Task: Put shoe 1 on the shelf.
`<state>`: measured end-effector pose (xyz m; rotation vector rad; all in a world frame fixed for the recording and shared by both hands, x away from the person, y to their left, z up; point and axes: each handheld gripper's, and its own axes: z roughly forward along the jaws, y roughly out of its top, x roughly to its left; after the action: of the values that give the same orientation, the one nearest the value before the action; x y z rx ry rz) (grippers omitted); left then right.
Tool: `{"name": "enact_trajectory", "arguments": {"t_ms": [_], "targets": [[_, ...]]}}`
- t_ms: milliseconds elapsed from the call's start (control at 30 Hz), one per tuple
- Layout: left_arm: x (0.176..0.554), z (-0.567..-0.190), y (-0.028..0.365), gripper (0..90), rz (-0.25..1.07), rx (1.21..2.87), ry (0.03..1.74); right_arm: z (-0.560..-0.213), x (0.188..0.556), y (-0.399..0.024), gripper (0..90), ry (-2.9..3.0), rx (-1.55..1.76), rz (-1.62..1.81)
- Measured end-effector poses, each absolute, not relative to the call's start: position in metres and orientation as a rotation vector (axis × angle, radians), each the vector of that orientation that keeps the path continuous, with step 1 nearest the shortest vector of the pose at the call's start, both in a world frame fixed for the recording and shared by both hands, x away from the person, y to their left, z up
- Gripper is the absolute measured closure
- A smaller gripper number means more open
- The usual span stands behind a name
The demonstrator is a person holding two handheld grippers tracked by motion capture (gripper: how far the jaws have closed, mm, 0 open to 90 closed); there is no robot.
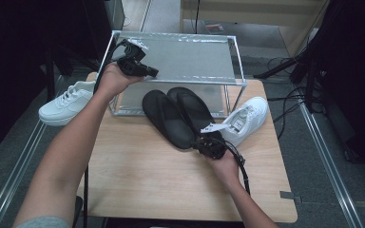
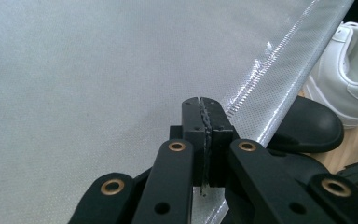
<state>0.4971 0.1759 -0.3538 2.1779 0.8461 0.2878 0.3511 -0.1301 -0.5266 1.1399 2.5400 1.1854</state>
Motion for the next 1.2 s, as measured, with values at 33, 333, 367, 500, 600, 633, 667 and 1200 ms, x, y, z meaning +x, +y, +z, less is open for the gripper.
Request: {"name": "enact_trajectory", "arguments": {"t_ms": [33,333,367,500,600,633,667,1200], "targets": [[0.497,-0.354,0.177,89.9,0.28,2.169,0.854,-0.528,0.352,-0.13,90.0,2.545,1.141,1.185],[0.498,-0.356,0.177,89.3,0.268,2.155,0.904,-0.529,0.355,-0.126,90.0,2.537,1.143,1.211],[0.498,-0.356,0.176,89.8,0.277,2.157,0.903,-0.53,0.356,-0.124,90.0,2.536,1.136,1.215],[0.498,-0.357,0.173,90.0,0.303,2.16,0.926,-0.53,0.358,-0.117,90.0,2.532,1.139,1.214],[0.498,-0.357,0.173,90.0,0.303,2.163,0.927,-0.529,0.36,-0.113,90.0,2.531,1.117,1.194],[0.498,-0.357,0.173,90.0,0.303,2.164,0.926,-0.529,0.361,-0.111,90.0,2.532,1.121,1.192],[0.498,-0.357,0.173,90.0,0.304,2.162,0.928,-0.529,0.362,-0.109,90.0,2.53,1.121,1.189],[0.496,-0.355,0.169,90.0,0.335,2.185,0.927,-0.53,0.373,-0.059,90.0,2.533,1.09,1.189]]}}
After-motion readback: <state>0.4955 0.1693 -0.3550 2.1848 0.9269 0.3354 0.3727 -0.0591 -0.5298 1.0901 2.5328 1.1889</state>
